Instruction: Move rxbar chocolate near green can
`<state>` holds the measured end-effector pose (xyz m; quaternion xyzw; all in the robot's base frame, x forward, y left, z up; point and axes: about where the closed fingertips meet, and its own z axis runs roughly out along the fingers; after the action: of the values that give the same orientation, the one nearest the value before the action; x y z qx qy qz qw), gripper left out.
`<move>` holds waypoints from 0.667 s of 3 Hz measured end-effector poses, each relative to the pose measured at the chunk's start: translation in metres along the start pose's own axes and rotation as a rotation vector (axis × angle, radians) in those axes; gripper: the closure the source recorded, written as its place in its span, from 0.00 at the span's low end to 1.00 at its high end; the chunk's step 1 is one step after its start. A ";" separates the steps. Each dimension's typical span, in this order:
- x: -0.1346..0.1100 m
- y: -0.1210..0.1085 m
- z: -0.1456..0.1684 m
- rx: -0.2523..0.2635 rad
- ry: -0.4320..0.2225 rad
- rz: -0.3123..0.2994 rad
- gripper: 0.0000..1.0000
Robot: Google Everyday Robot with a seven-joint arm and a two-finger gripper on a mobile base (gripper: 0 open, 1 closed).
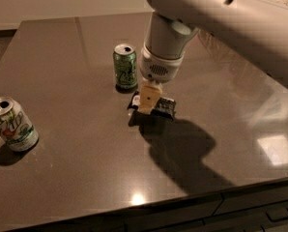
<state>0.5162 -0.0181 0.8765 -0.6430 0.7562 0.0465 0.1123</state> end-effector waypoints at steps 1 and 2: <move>-0.004 -0.027 0.006 0.046 0.022 0.108 1.00; -0.003 -0.048 0.012 0.073 0.049 0.190 0.83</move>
Offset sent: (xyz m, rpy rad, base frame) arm 0.0735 -0.0085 -0.0119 -0.0654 -0.0232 -0.3160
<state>0.5648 -0.0205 0.8695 -0.5649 0.8174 0.0137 0.1125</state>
